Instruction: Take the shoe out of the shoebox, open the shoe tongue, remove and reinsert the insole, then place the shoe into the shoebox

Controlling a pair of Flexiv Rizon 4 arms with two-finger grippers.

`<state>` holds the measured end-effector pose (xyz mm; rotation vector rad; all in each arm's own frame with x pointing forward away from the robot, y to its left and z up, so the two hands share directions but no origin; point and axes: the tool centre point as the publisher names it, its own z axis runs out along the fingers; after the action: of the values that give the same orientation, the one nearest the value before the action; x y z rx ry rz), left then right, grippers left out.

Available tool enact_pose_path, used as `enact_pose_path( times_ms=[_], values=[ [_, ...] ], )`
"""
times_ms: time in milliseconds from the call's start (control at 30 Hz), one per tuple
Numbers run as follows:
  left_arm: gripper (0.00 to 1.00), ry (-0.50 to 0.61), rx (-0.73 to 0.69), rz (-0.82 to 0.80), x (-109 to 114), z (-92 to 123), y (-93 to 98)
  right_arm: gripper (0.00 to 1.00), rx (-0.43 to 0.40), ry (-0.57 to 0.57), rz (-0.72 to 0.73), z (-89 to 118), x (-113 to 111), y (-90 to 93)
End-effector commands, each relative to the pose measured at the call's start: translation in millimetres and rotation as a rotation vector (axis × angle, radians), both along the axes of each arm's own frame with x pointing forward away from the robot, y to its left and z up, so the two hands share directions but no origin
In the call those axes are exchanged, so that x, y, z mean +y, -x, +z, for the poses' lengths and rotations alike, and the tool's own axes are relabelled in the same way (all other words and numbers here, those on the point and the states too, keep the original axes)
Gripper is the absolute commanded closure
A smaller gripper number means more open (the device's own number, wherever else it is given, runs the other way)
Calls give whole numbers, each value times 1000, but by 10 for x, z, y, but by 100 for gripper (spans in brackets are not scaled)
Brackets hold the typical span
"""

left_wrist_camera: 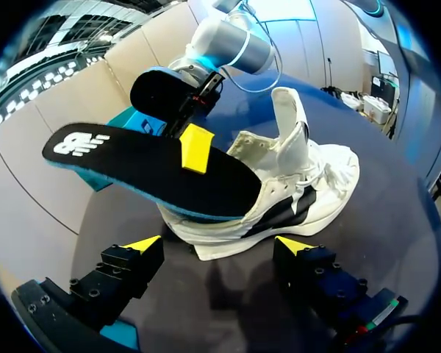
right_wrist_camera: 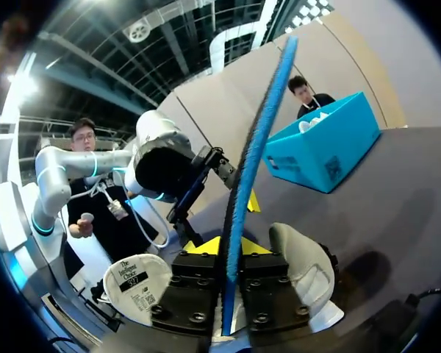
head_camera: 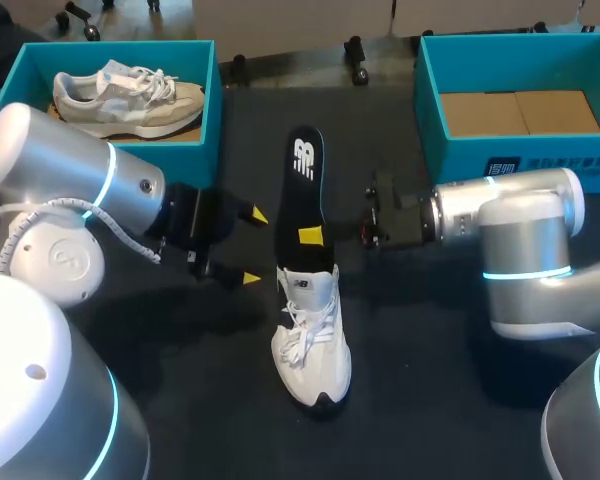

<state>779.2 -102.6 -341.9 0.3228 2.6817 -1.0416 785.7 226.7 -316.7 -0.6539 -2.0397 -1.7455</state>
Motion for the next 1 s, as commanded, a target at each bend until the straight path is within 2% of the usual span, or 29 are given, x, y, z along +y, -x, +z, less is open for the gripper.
enact_pose_path(
  times_ms=[33, 433, 700, 867, 967, 1000],
  values=[
    [0, 0, 0, 3, 27, 3, 10, 100, 17, 11, 22, -42, -5, -15],
    [0, -7, 5, 2, 39, -19, 31, 100, 74, 3, -9, -242, 11, 226],
    [0, -9, 5, -2, 26, -24, 35, 100, 102, -8, -18, -303, 60, 337],
    [0, -10, 4, -8, 7, -26, 38, 100, 101, -3, -34, -281, 30, 370],
    [0, -8, 3, -12, -6, -23, 39, 100, 81, 8, -37, -224, 4, 326],
    [0, -7, 2, -14, -9, -20, 39, 97, 76, 14, -35, -199, 0, 302]
  ],
)
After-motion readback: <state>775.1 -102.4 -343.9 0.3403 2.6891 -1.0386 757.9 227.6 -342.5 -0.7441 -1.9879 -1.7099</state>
